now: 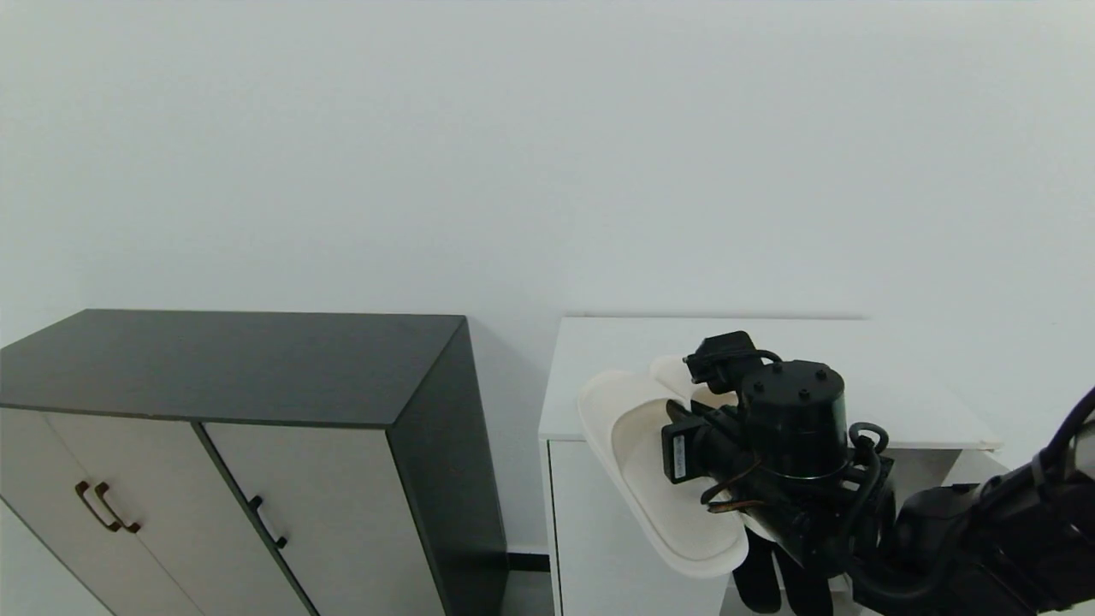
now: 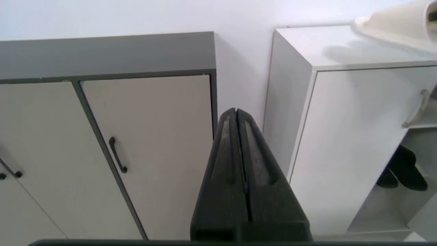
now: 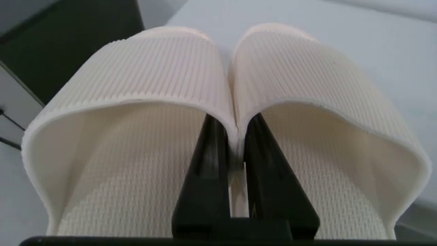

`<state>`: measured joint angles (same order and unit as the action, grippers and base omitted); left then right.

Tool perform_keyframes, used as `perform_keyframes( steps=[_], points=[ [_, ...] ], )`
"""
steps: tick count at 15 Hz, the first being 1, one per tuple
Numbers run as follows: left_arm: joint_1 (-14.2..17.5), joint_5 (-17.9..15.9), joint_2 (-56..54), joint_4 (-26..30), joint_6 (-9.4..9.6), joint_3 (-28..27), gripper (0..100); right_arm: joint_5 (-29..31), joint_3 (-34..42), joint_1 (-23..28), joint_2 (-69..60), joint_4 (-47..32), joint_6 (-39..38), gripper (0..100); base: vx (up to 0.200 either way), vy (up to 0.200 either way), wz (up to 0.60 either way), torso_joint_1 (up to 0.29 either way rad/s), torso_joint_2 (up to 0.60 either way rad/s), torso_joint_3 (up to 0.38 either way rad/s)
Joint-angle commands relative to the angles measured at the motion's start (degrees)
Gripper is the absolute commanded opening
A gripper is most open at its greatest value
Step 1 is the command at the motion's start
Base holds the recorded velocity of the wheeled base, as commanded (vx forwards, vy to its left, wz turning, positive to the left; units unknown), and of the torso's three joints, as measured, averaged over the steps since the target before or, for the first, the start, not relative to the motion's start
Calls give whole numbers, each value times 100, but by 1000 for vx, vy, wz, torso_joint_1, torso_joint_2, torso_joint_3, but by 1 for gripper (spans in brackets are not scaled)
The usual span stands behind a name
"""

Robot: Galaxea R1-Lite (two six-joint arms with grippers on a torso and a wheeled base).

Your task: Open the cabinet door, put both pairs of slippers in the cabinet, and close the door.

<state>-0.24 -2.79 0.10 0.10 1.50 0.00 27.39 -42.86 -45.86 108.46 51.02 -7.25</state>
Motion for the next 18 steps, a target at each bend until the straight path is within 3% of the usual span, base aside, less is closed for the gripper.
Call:
perform_keyframes(
  steps=[1,11,18],
  points=[
    [-2,-2,-1,-1,-1,0,0,3,41,-11,61,5,5,0,-200,0,0,22,7,-2],
    [-2,-2,-1,-1,-27,0,0,3,41,-55,281,22,5,0,-200,0,0,-1,4,2],
    [-2,-2,-1,-1,-27,0,0,-6,85,-55,290,31,-4,0,0,0,0,0,0,0]
  ],
)
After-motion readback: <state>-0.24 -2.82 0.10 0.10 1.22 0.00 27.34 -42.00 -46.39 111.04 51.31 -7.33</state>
